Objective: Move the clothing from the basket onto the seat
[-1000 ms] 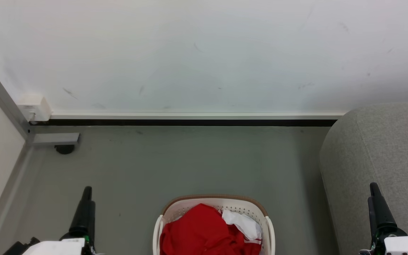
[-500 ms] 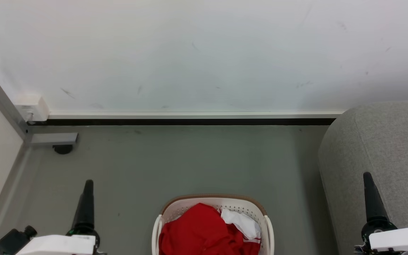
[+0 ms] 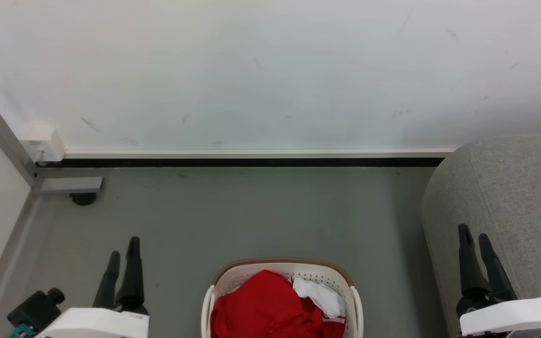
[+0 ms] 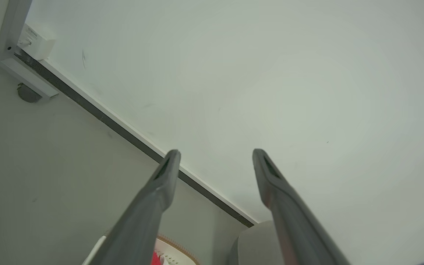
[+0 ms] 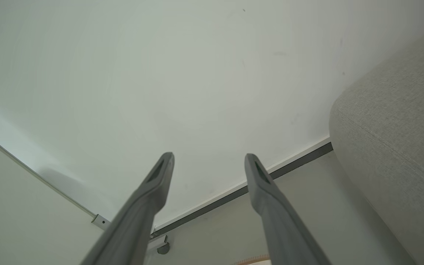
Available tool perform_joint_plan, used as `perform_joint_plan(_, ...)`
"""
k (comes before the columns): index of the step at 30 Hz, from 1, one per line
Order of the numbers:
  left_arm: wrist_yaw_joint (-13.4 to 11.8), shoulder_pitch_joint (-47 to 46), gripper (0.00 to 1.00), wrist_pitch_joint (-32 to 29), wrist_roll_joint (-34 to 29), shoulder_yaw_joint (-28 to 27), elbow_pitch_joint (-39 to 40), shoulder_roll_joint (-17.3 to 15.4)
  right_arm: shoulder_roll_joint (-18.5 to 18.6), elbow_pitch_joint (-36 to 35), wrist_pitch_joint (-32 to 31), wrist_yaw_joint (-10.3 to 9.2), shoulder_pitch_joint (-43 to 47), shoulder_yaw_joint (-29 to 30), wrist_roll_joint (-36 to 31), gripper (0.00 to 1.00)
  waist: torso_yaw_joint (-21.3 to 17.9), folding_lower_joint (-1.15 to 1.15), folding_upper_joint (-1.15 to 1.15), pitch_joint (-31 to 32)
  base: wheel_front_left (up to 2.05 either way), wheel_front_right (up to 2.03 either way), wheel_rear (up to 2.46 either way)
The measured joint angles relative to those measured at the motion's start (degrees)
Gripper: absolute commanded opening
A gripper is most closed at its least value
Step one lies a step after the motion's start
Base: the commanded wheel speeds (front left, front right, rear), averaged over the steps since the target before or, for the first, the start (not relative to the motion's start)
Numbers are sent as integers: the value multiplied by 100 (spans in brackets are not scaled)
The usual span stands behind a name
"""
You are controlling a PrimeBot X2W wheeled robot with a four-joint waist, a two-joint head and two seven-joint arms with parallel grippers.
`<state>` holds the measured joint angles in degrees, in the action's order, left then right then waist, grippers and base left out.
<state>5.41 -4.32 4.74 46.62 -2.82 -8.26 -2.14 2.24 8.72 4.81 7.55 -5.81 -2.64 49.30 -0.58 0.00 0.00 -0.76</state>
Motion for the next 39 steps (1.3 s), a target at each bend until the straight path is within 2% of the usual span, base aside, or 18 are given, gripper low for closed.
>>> perform_joint_plan(6,-26,8,100,98,-648,89,-29,-8,2,20,112,0,-3,-83,-658,100,-18,0,0,15,0,0,0)
perform_joint_plan(15,-94,8,100,268,-1381,162,-26,-32,10,259,244,0,-63,-113,-1214,100,-47,0,0,30,0,0,0)
perform_joint_plan(39,-136,10,100,602,-2752,299,-12,-45,23,431,587,0,-190,-292,-2357,100,-113,0,0,20,0,0,0)
